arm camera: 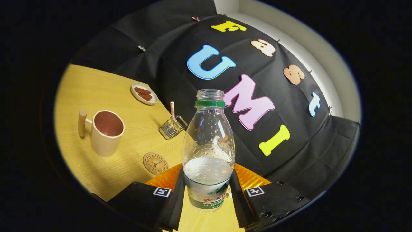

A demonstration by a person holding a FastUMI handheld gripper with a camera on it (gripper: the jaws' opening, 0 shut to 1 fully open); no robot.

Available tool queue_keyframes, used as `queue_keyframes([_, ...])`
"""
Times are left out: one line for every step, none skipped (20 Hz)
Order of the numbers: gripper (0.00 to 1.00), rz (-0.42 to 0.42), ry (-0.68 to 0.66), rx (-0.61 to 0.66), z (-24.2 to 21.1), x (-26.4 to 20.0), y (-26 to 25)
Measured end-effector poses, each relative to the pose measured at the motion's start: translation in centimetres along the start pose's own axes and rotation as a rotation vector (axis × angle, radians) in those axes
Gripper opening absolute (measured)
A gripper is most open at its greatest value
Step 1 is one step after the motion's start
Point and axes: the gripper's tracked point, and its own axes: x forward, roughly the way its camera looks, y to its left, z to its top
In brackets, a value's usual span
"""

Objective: Take the bottle from table, then pour the juice into the cup, finally place the bottle on the coaster

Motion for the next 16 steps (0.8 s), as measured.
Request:
queue_keyframes([0.68, 0.0, -0.008, -0.043, 0.2, 0.1, 0.3])
queue_keyframes([0.69, 0.002, -0.016, -0.086, 0.5, 0.1, 0.6])
queue_keyframes([0.69, 0.006, -0.02, -0.127, 0.5, 0.2, 1.0])
queue_keyframes([0.69, 0.012, -0.022, -0.16, 0.4, 0.2, 1.5])
queue_keyframes([0.68, 0.02, -0.019, -0.191, 0.1, 0.3, 2.2])
queue_keyframes([0.68, 0.029, -0.015, -0.221, 0.0, 0.2, 2.8])
queue_keyframes([0.68, 0.035, -0.012, -0.252, -0.2, 0.2, 3.3])
queue_keyframes([0.68, 0.043, -0.009, -0.283, -0.2, 0.3, 3.7])
queue_keyframes([0.68, 0.048, -0.009, -0.311, -0.1, 0.5, 4.1])
queue_keyframes([0.68, 0.056, -0.008, -0.337, 0.1, 0.8, 4.6])
queue_keyframes([0.68, 0.061, -0.01, -0.36, 0.1, 0.9, 5.1])
queue_keyframes([0.68, 0.065, -0.013, -0.385, 0.1, 1.0, 5.4])
queue_keyframes([0.68, 0.069, -0.012, -0.406, 0.1, 1.2, 5.7])
queue_keyframes([0.68, 0.074, -0.009, -0.428, 0.2, 1.3, 6.1])
queue_keyframes([0.68, 0.08, -0.006, -0.454, 0.2, 1.5, 6.4])
queue_keyframes([0.68, 0.082, -0.002, -0.481, 0.2, 1.7, 6.6])
